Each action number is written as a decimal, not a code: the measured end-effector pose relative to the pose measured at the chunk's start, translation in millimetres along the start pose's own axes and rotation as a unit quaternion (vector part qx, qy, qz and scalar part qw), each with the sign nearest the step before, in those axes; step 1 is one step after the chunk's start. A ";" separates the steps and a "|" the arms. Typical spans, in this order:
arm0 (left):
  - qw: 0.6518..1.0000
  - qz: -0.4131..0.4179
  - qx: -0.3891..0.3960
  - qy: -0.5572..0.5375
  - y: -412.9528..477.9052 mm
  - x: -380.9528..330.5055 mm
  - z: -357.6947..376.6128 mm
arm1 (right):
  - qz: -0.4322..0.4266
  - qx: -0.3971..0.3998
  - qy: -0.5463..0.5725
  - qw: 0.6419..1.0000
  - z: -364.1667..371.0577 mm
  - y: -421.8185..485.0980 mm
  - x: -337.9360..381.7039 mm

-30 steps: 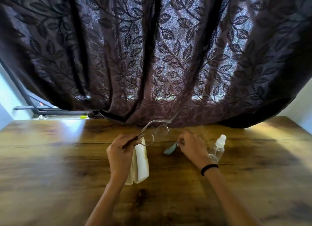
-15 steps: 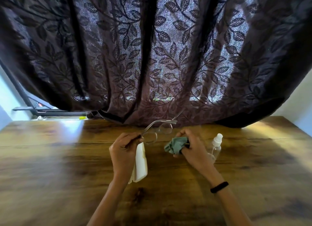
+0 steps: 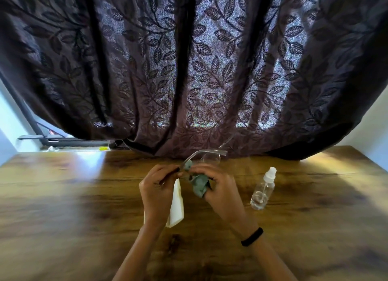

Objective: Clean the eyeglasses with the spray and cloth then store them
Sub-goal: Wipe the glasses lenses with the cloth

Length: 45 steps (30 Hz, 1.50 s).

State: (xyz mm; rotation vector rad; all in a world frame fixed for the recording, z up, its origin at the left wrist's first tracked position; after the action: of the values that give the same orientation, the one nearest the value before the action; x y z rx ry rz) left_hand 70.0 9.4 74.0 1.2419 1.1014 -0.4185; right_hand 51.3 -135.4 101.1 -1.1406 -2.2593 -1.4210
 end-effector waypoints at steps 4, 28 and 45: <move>1.000 0.009 -0.008 0.006 1.0 1.5 -3.4 | -0.050 0.008 -0.138 0.989 7.6 -3.9 -2.9; 0.999 -0.008 -0.031 -0.017 1.7 1.0 4.8 | -0.053 0.088 -0.153 0.983 9.0 -0.9 11.6; 0.998 -0.008 -0.054 -0.018 1.1 1.6 0.2 | -0.033 0.115 -0.086 0.989 9.2 -1.5 7.9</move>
State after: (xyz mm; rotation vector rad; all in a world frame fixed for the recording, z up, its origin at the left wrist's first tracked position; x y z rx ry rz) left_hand 71.7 10.0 73.2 1.1279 1.0908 -0.3876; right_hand 46.7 -124.1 100.0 -1.1628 -2.5217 -1.0828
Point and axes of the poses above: each hand's wrist, its own y-axis towards the middle knuckle, its own z-axis out of the palm, x = y × z, the point moved 1 cm from there along y, towards the middle knuckle, and after that the axes turned 9 degrees about -z, right-handed, at the moved point
